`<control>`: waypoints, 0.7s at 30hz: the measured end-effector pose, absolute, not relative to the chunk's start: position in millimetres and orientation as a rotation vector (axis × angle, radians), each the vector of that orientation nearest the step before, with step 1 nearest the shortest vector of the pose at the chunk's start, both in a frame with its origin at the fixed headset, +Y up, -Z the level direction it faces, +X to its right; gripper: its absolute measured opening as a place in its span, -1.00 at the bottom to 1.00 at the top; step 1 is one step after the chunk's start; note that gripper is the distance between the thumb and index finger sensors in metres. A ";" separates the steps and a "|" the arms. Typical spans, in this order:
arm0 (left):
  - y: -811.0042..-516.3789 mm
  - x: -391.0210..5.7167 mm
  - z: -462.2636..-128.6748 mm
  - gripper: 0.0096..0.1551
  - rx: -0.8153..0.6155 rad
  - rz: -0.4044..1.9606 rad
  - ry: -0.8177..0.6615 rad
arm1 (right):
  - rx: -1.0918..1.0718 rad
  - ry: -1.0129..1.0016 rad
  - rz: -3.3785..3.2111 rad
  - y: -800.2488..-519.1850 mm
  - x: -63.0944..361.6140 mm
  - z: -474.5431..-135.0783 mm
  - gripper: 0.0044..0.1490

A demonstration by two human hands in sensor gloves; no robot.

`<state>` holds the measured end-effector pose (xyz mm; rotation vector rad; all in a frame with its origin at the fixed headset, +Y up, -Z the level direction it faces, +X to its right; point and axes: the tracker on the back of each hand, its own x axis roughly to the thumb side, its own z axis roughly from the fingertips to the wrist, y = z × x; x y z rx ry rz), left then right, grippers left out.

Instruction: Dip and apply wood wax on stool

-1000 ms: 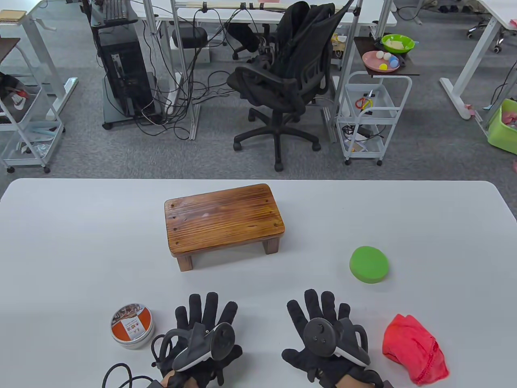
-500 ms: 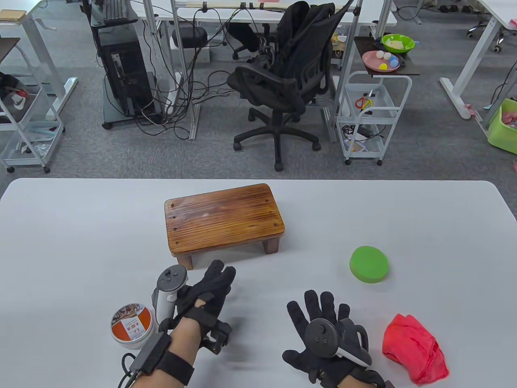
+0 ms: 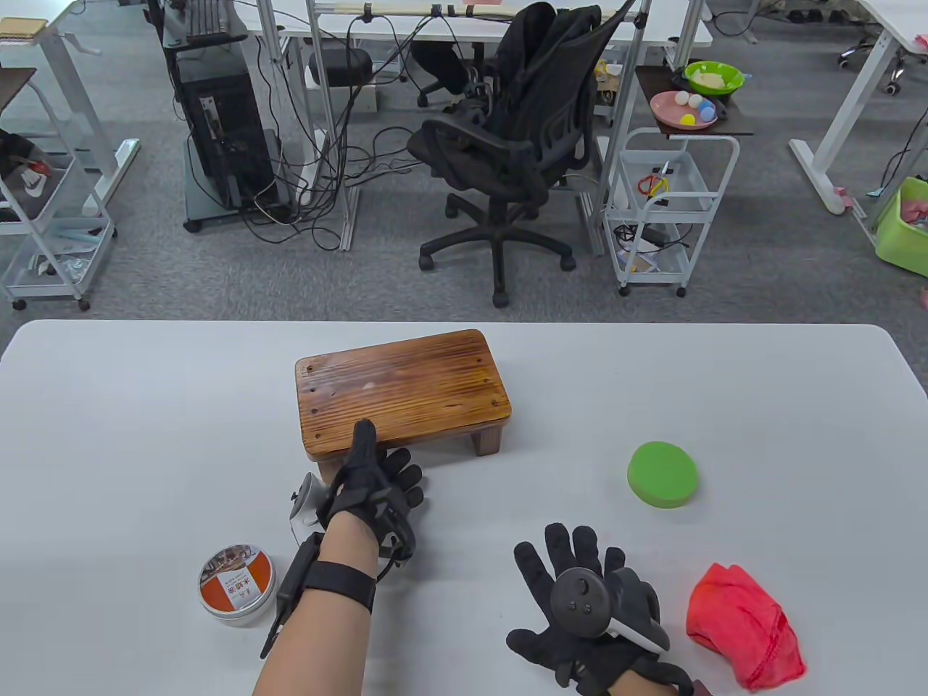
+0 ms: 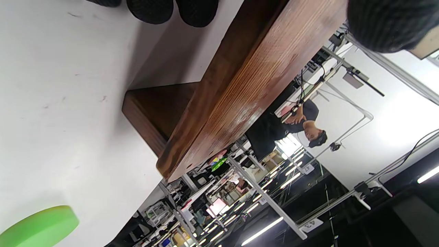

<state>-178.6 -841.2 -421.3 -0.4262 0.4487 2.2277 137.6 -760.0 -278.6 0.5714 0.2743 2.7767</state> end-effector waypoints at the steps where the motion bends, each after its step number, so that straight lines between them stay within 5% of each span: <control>1: -842.6 -178.6 -423.5 0.52 -0.421 2.242 0.461 | 0.569 0.281 2.775 -760.8 137.5 -279.1 0.39; 8: -854.5 -178.5 -436.4 0.43 -0.406 2.291 0.508 | 0.558 0.296 2.763 -761.5 139.0 -280.9 0.38; 21: -859.1 -174.7 -441.4 -0.05 -0.353 2.386 0.470 | 0.561 0.313 2.738 -761.8 140.0 -281.7 0.36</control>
